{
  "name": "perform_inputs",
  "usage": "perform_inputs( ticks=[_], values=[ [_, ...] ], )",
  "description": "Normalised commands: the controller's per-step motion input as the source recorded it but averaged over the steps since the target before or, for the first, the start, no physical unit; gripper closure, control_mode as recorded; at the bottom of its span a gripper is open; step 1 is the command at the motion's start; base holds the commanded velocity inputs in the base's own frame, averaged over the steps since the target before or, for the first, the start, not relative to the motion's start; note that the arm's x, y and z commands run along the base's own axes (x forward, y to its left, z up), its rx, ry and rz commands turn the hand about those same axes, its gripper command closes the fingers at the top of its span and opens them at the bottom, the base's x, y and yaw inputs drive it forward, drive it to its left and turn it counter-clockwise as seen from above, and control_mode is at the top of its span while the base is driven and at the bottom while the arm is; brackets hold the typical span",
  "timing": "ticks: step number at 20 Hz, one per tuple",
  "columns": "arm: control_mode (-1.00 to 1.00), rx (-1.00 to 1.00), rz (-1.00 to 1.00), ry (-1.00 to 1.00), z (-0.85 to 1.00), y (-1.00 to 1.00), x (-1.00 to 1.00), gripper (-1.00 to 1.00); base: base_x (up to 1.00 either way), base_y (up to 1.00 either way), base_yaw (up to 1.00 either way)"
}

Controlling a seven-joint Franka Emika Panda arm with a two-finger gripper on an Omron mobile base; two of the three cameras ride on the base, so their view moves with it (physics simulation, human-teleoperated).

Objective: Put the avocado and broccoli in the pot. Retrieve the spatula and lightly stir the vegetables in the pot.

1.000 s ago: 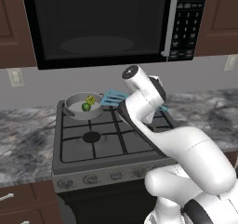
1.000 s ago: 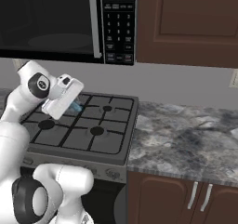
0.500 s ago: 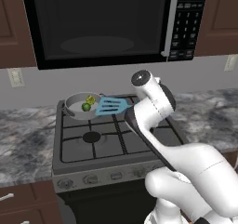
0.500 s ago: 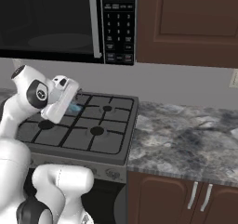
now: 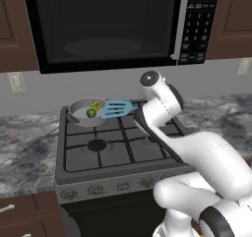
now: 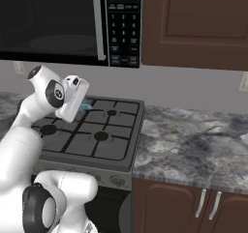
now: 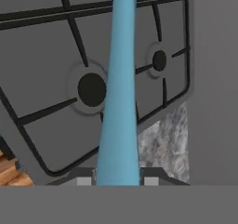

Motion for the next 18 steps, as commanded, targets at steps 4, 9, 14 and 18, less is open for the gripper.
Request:
perform_inputs(
  ticks=[4, 9, 14, 18],
  values=[
    [-1.00, 0.00, 0.00, 0.00, 0.00, 0.00, 0.67, 1.00, 0.00, 0.00, 0.00],
    [-1.00, 0.00, 0.00, -0.06, 0.00, 0.00, 0.45, 1.00, 0.00, 0.00, 0.00],
    [-1.00, -0.02, -0.02, -0.02, -0.01, 0.01, 0.25, 1.00, 0.00, 0.00, 0.00],
    [-1.00, -0.08, -0.05, 0.01, -0.09, 0.10, 0.00, 1.00, 0.00, 0.00, 0.00]
  ],
)
